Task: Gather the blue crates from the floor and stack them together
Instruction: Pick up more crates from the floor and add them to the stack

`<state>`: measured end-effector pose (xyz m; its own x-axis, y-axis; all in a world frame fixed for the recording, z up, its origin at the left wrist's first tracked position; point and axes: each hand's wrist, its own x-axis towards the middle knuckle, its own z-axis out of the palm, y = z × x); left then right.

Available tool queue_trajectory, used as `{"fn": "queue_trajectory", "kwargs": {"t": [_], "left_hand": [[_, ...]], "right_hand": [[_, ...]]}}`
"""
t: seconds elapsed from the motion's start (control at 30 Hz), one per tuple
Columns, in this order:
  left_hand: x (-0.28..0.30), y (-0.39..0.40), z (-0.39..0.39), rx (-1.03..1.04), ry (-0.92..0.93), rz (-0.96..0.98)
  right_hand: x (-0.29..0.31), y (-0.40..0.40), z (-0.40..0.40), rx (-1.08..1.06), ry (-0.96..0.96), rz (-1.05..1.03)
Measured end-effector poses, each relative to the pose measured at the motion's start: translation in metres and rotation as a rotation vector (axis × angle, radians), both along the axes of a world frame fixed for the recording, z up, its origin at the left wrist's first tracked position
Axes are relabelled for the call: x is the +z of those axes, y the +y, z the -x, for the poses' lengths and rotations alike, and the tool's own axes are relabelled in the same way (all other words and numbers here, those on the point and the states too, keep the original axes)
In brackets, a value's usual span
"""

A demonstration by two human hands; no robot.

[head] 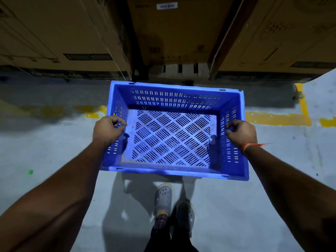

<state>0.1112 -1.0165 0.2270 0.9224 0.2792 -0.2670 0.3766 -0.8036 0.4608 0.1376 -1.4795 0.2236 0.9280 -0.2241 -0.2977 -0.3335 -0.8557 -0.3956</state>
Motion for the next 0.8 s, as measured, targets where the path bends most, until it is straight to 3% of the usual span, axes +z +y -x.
{"fn": "queue_trajectory", "kwargs": {"t": [0.4,0.8], "left_hand": [[-0.005,-0.001,-0.001,0.007,-0.081,0.031],[-0.027,-0.005,-0.014,0.056,-0.137,-0.277]], "right_hand": [[-0.002,0.002,-0.003,0.049,-0.070,0.068],[-0.017,-0.010,-0.018,0.156,-0.157,0.194]]}}
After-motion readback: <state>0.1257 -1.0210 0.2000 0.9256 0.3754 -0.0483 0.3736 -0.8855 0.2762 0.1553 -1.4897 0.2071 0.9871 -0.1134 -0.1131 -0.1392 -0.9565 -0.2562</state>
